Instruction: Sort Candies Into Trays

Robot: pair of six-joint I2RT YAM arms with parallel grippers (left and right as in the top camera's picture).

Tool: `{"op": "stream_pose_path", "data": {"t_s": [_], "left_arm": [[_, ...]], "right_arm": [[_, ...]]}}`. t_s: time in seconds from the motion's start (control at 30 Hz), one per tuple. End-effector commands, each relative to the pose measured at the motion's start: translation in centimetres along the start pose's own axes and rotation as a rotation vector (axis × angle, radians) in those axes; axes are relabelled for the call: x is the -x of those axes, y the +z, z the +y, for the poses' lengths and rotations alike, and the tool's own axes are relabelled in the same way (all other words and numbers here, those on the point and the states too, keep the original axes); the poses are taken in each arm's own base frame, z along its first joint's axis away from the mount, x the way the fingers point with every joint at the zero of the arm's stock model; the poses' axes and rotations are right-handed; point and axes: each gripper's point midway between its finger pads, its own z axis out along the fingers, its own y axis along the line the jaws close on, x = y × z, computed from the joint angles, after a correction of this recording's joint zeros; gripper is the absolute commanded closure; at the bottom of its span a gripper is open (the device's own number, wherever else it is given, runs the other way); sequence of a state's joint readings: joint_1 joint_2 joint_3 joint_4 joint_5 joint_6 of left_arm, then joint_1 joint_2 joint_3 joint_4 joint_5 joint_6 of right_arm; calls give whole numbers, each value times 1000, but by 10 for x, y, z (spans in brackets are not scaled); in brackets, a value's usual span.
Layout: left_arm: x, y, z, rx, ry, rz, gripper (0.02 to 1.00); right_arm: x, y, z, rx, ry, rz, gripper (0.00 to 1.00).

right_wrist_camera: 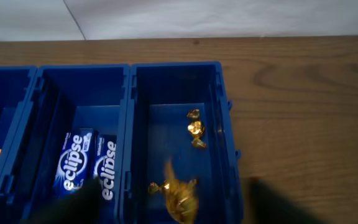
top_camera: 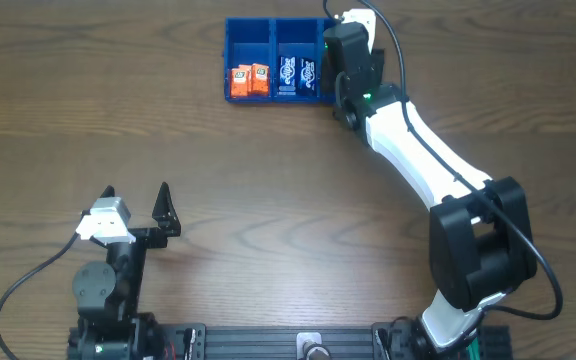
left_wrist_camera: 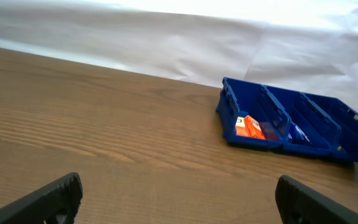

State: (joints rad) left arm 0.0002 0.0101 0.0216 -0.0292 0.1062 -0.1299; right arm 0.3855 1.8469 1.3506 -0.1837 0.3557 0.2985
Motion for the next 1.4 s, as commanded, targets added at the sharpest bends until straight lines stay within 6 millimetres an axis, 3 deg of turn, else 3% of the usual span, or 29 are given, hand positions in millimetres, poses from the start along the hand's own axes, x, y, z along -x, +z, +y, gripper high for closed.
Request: {"op": "stream_pose_path", "data": {"t_s": [0.03,0.13,0.23,0.3,0.33,0.37,0.43,0.5,0.57,0.67,0.83,1.03,1.13,1.4], "left_arm": [[-16,1,1,-5,7,50,20],[-16,1,1,-6,7,50,23],[-16,1,1,-6,7,50,20],[-16,1,1,-6,7,50,20],[-16,1,1,-6,7,50,20],[-16,1,1,-6,7,50,20],[-16,1,1,-5,7,50,20],[-16,1,1,-6,7,50,20],[-16,1,1,-6,7,50,20],[-16,1,1,-6,7,50,20],[-16,1,1,-6,7,50,20],[-16,1,1,-6,7,50,20],[-16,1,1,-6,7,50,20],[-16,1,1,-5,7,50,20]], "right_arm": [[3,4,-2,-6,-7,-19,1],[7,1,-2,-4,-3,-27,1],[23,-23,-7,-1,6,-53,1],[51,-63,-19,6,-17,-109,3],[69,-95,-37,-5,-17,-146,1],[78,-113,-52,-20,1,-167,1],[90,-158,-104,-89,53,-195,1],[88,-198,-141,-153,17,-216,1],[76,-229,-155,-174,-20,-260,1],[31,-268,-174,-155,71,-357,1],[-46,-293,-197,-157,106,-450,1],[-102,-279,-182,-65,88,-505,1],[-119,-262,-171,-3,82,-492,1],[-134,-230,-155,77,58,-491,1]]}}
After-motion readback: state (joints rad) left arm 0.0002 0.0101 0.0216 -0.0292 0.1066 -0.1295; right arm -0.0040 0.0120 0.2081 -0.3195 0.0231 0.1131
